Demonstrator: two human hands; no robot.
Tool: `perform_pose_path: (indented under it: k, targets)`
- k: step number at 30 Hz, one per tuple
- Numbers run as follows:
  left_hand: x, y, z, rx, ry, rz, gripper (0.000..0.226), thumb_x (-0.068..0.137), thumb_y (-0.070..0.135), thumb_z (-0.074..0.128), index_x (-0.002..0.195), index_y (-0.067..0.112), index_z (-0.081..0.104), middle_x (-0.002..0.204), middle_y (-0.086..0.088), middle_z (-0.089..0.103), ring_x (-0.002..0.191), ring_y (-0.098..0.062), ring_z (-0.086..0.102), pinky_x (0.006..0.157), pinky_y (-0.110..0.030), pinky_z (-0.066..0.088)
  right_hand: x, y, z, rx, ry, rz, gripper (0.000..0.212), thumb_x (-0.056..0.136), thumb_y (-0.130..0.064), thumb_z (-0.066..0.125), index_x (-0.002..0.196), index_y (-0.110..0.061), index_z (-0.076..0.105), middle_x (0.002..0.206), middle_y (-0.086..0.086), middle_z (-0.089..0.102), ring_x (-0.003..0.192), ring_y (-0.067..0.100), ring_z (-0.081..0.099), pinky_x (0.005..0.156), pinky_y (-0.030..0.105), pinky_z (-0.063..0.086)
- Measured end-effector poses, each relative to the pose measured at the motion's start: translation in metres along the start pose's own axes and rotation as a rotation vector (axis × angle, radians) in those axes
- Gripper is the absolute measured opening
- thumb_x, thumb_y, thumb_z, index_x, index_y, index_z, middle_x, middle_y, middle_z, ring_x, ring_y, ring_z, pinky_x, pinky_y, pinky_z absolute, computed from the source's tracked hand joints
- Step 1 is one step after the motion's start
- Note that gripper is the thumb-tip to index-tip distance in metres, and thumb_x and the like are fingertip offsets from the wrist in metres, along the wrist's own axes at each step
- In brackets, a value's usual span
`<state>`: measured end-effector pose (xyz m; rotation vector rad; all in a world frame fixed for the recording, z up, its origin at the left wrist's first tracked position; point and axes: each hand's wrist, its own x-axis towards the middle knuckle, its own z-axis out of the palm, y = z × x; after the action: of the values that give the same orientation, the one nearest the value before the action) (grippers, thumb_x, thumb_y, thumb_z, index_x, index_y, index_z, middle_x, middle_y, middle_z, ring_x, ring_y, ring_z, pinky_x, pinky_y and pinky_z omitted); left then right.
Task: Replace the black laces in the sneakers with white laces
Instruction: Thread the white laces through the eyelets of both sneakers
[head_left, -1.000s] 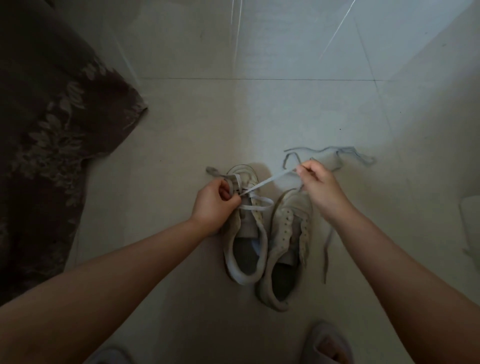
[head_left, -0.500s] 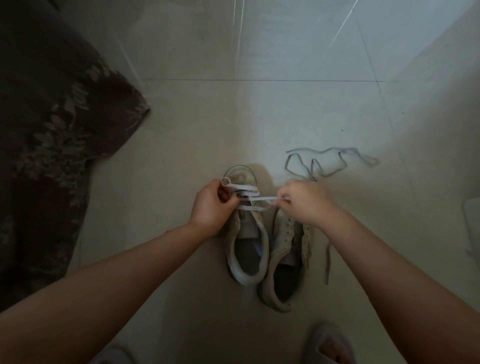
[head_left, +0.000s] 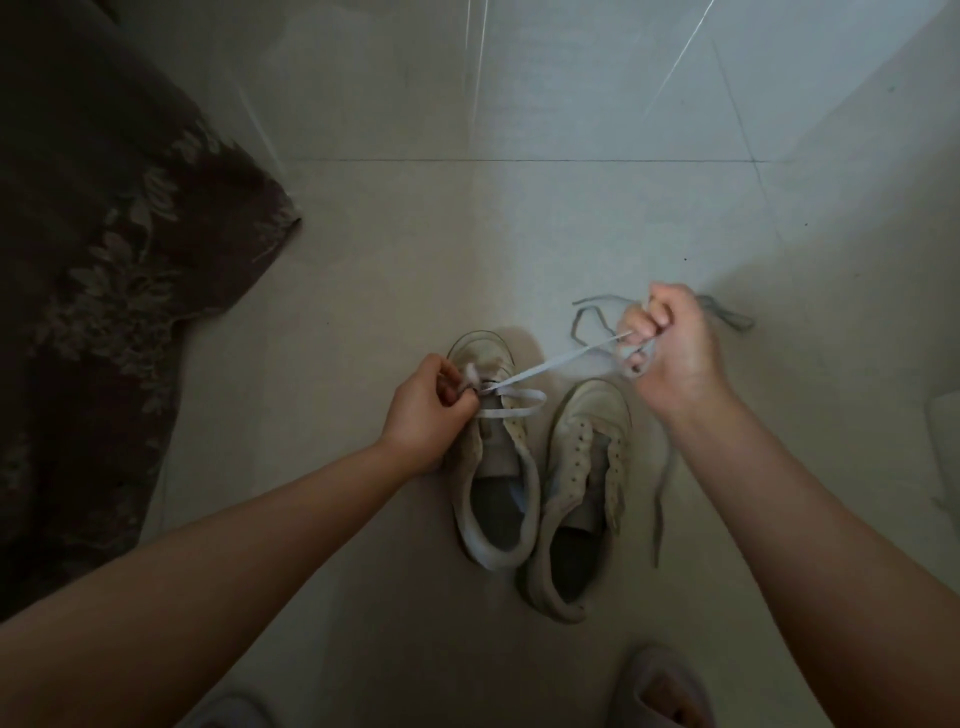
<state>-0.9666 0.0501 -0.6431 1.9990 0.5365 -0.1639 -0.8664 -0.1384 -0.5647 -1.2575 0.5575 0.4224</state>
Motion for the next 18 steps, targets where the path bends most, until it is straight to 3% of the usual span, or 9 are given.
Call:
perform_pose_path:
  k: [1,3,5,6,7,9,11,14,18]
  targets:
    - [0.000,-0.001,0.000,0.003,-0.001,0.001,0.014,0.083,0.015,0.065,0.088,0.013,0.052,0.066,0.005,0.051,0.058,-0.004,0.047,0.054,-0.010,0.037,0.003,-0.003,-0.003,-0.065,0.034,-0.041,0.044,0.093,-0.027,0.043,0.051,-0.023,0.032,0.041,-0.008,0.029,0.035,0.006,0.023,0.032,0.017,0.015]
    - [0.000,-0.001,0.000,0.001,-0.001,0.002,0.015,0.083,0.016,0.065,0.088,0.013,0.052,0.066,0.004,0.052,0.058,-0.005,0.047,0.054,-0.009,0.036,0.000,0.000,-0.004,-0.425,0.031,-0.106,0.038,0.094,-0.031,0.049,0.058,-0.022,0.041,0.042,-0.010,0.038,0.038,0.008,0.032,0.037,0.017,0.023]
    - [-0.001,-0.002,0.001,-0.007,-0.002,0.000,0.015,0.084,0.016,0.065,0.088,0.013,0.051,0.067,0.003,0.052,0.059,-0.007,0.047,0.054,-0.009,0.036,-0.006,0.014,-0.002,-0.950,-0.111,-0.158,0.027,0.090,-0.047,0.056,0.079,-0.023,0.057,0.067,-0.010,0.059,0.061,0.011,0.053,0.057,0.023,0.043]
    - [-0.001,-0.002,0.001,-0.007,-0.002,0.001,0.015,0.084,0.016,0.065,0.088,0.014,0.051,0.067,0.002,0.053,0.060,-0.008,0.048,0.053,-0.009,0.036,-0.008,0.022,-0.003,-1.221,-0.219,-0.200,0.032,0.085,-0.055,0.058,0.088,-0.024,0.061,0.081,-0.008,0.062,0.075,0.012,0.058,0.068,0.027,0.048]
    - [-0.001,-0.002,0.001,-0.005,-0.002,0.004,0.015,0.084,0.016,0.065,0.088,0.014,0.050,0.068,0.002,0.053,0.060,-0.009,0.048,0.053,-0.009,0.036,-0.009,0.029,-0.004,-1.471,-0.313,-0.231,0.035,0.081,-0.059,0.060,0.088,-0.025,0.063,0.087,-0.007,0.063,0.083,0.012,0.060,0.075,0.030,0.049]
    - [-0.002,-0.002,0.001,-0.001,-0.009,0.011,0.016,0.085,0.017,0.065,0.089,0.014,0.050,0.069,0.001,0.054,0.062,-0.009,0.049,0.054,-0.009,0.037,-0.009,0.034,-0.003,-1.783,-0.386,-0.277,0.031,0.080,-0.058,0.061,0.074,-0.028,0.063,0.082,-0.007,0.063,0.084,0.014,0.062,0.072,0.028,0.049]
    - [-0.002,-0.003,0.000,0.010,-0.015,0.017,0.016,0.085,0.019,0.065,0.089,0.014,0.050,0.069,0.002,0.054,0.062,-0.009,0.049,0.054,-0.009,0.037,-0.007,0.034,-0.003,-1.807,-0.438,-0.266,0.045,0.082,-0.062,0.056,0.066,-0.020,0.061,0.070,-0.004,0.058,0.072,0.014,0.059,0.062,0.027,0.042]
    - [-0.001,-0.004,-0.001,0.039,-0.018,0.025,0.017,0.085,0.020,0.065,0.091,0.015,0.050,0.069,0.003,0.054,0.060,-0.006,0.049,0.052,-0.008,0.037,-0.015,0.030,0.003,-1.546,-0.533,-0.177,0.071,0.070,-0.079,0.047,0.068,-0.010,0.063,0.062,-0.001,0.051,0.059,0.012,0.051,0.058,0.028,0.035]
    - [0.000,-0.005,0.001,0.038,-0.019,0.020,0.018,0.085,0.022,0.066,0.092,0.015,0.051,0.070,0.002,0.055,0.061,-0.008,0.050,0.053,-0.010,0.037,-0.024,0.033,0.008,-1.605,-0.644,-0.177,0.025,0.079,-0.055,0.064,0.071,-0.032,0.068,0.079,-0.014,0.064,0.078,0.004,0.058,0.065,0.025,0.042]
